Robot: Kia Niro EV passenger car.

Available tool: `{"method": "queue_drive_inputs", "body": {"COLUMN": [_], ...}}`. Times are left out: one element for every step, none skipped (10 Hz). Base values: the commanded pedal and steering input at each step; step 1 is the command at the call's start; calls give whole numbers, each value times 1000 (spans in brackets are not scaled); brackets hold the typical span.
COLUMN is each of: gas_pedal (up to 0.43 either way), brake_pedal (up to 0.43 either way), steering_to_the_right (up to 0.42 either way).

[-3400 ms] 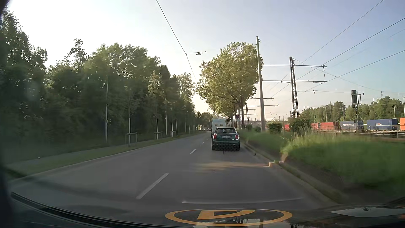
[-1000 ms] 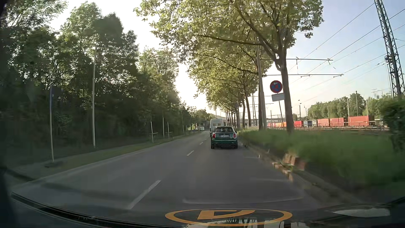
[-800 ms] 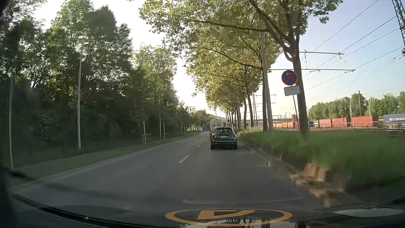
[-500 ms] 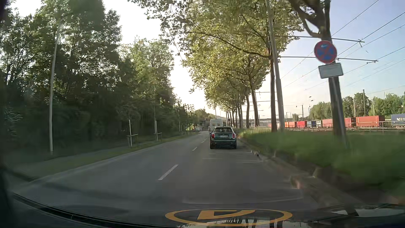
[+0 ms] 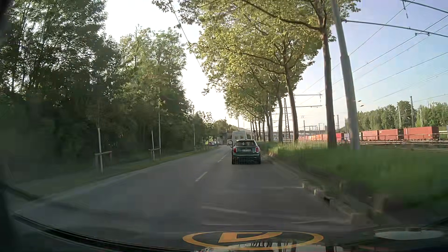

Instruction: Follow the waypoints while adhering to traffic rules and regulations

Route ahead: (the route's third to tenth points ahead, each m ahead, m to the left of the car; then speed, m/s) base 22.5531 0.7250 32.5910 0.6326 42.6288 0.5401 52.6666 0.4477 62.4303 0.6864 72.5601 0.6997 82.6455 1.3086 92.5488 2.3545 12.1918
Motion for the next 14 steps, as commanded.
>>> {"method": "queue_drive_inputs", "body": {"gas_pedal": [169, 169, 169, 169, 169, 169, 169, 169, 169, 169, 169, 169, 169, 169], "brake_pedal": [0, 0, 0, 0, 0, 0, 0, 0, 0, 0, 0, 0, 0, 0], "steering_to_the_right": [-4, -4, -4, -4, -4, -4, -4, -3, -3, -2, -1, 0, 1, 1]}}
